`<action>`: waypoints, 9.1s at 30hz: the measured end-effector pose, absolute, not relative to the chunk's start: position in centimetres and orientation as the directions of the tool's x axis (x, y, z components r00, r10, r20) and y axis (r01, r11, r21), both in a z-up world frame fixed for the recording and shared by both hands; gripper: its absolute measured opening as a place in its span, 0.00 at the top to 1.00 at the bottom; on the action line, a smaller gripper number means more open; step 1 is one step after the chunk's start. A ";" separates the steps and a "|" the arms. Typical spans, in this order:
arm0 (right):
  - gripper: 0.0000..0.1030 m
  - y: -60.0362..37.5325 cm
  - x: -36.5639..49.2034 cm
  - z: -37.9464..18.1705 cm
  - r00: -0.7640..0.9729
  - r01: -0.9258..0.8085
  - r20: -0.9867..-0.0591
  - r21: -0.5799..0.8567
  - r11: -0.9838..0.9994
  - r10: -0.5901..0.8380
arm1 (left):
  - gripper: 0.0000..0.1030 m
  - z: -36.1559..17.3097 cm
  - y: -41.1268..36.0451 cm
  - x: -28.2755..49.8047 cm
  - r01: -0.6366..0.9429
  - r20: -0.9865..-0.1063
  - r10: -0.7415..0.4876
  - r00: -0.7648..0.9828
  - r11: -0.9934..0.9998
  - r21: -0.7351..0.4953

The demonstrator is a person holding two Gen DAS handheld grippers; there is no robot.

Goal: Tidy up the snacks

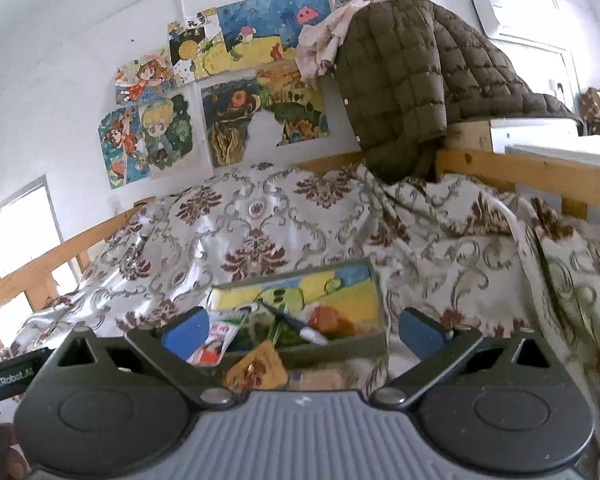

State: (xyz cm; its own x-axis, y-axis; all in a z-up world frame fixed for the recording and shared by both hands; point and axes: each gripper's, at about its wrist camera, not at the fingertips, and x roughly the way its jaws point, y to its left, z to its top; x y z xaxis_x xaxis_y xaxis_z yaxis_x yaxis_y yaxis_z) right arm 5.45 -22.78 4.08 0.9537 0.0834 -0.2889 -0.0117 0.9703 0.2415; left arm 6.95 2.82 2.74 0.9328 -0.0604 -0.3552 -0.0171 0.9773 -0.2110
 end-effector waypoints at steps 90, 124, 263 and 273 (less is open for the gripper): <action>0.04 -16.6 16.9 -3.5 0.696 -0.430 -0.643 -0.017 0.903 0.319 | 0.01 -4.3 4.8 20.5 0.286 -0.722 -0.191 0.665 0.958 0.010; 0.51 -13.0 22.2 -7.6 0.673 -0.454 -0.682 -0.076 0.888 0.286 | 0.58 -7.6 4.1 22.2 0.372 -0.797 -0.282 0.534 0.925 -0.079; 0.00 -23.5 12.5 4.4 0.967 -0.063 -0.238 0.102 0.993 0.086 | 0.01 3.8 1.5 16.6 0.037 -0.288 -0.105 0.952 0.972 -0.232; 0.00 -22.9 7.8 4.1 0.962 -0.054 -0.259 0.122 0.991 0.084 | 0.01 3.2 1.9 11.6 0.039 -0.319 -0.096 0.943 0.983 -0.180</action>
State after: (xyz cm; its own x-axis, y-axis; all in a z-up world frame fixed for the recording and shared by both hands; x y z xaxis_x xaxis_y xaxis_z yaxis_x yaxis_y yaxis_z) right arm 7.78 -22.88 4.14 0.9621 0.0844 -0.2592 -0.0540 0.9910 0.1223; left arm 11.56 1.85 3.25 0.9431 -0.0959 -0.3185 0.0390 0.9828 -0.1805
